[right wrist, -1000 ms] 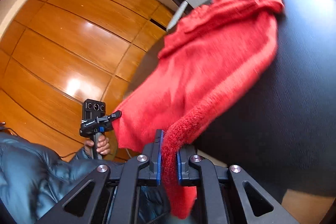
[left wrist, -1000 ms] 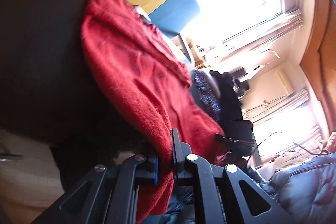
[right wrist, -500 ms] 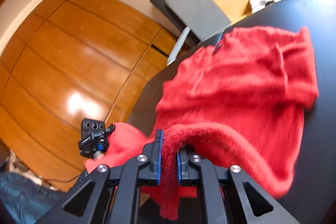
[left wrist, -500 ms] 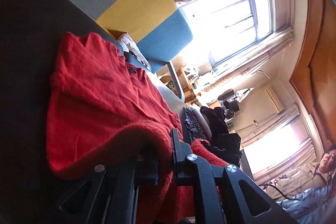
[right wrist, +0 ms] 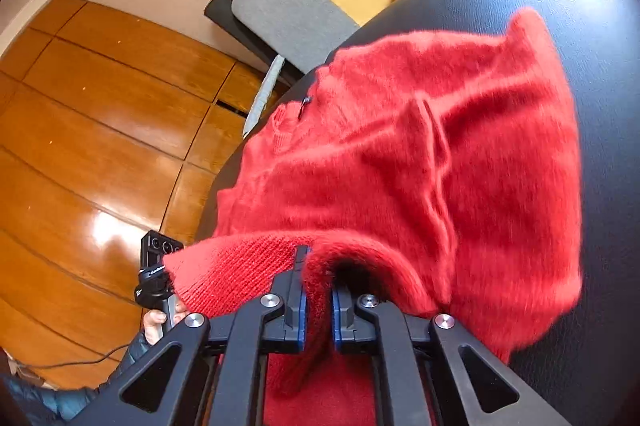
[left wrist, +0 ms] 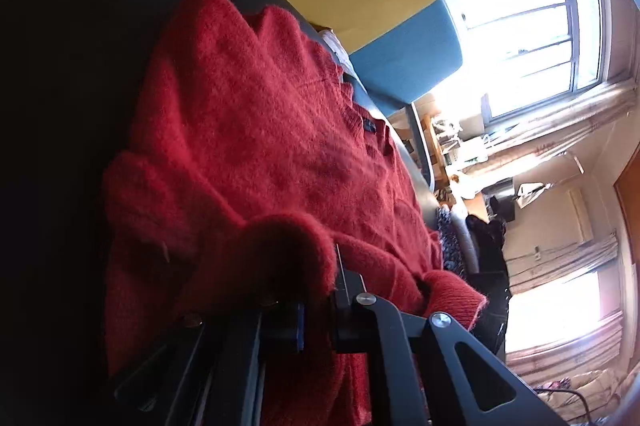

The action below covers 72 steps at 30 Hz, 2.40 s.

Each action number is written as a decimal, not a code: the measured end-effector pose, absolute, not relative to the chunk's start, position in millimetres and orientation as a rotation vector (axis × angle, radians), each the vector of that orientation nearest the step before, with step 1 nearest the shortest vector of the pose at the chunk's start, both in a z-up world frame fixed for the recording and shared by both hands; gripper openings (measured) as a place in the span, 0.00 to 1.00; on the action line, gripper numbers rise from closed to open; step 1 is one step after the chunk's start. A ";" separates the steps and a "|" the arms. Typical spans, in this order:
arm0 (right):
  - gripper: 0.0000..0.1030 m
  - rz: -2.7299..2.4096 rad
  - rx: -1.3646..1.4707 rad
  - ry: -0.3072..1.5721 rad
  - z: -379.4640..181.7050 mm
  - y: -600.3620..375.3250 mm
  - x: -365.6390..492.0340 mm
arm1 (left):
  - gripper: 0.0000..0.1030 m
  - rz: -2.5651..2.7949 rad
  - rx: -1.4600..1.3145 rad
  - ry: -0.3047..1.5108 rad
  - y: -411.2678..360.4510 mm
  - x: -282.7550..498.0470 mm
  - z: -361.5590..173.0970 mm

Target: Fold clothes

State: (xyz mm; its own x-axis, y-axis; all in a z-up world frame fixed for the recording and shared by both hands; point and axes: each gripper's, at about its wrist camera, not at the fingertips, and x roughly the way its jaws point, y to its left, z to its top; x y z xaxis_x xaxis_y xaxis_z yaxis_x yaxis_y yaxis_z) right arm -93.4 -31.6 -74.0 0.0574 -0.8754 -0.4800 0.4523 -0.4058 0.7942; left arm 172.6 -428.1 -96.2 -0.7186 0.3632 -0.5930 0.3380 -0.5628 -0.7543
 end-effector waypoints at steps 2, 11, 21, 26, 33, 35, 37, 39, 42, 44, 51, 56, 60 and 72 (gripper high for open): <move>0.07 -1.571 1.265 -0.453 -76.6 -27.2 -81.9 | 0.07 2.499 -1.216 -1.431 -416.9 184.9 -97.4; 0.08 -1.549 1.283 -0.376 -67.7 -2.0 -39.1 | 0.06 2.464 -1.269 -1.425 -381.0 240.9 -88.2; 0.47 -1.422 1.242 -0.462 -55.6 9.9 4.9 | 0.07 2.387 -1.083 -1.572 -378.5 280.1 -76.9; 0.12 -1.462 1.231 -0.353 -43.5 -8.7 13.8 | 0.06 2.335 -0.903 -1.550 -383.0 282.9 -49.1; 0.11 -1.497 1.055 -0.446 2.9 -9.7 -18.4 | 0.06 2.325 -0.719 -1.670 -407.6 231.5 -31.2; 0.11 -1.531 1.079 -0.497 -2.9 -14.0 -38.9 | 0.06 2.317 -0.725 -1.796 -425.5 211.0 -45.1; 0.11 -1.555 1.126 -0.563 -13.9 -18.4 -58.1 | 0.07 2.323 -0.779 -1.883 -438.7 198.9 -64.0; 0.15 -1.561 1.168 -0.619 -26.8 -18.1 -67.4 | 0.07 2.290 -0.837 -1.976 -450.7 183.7 -85.8; 0.20 -1.568 1.231 -0.703 -46.2 -17.6 -81.5 | 0.11 2.254 -0.882 -2.073 -461.1 172.0 -107.0; 0.27 -1.571 1.273 -0.760 -59.1 -17.3 -90.8 | 0.12 2.228 -0.867 -2.110 -465.3 170.9 -112.4; 0.70 -1.564 1.179 -0.856 -40.3 -11.4 -96.0 | 0.20 2.357 -0.827 -2.087 -485.7 191.6 -95.8; 0.76 -1.636 1.150 -0.744 -20.6 -11.5 -88.1 | 0.24 2.679 -1.018 -1.734 -481.8 188.6 -60.7; 0.76 -1.732 1.153 -0.573 -16.5 -19.2 -74.0 | 0.29 2.816 -1.207 -1.353 -463.1 161.3 -39.6; 0.84 -1.947 1.157 -0.119 -7.1 -45.0 -98.9 | 0.46 2.705 -1.499 -0.874 -439.0 74.6 -49.6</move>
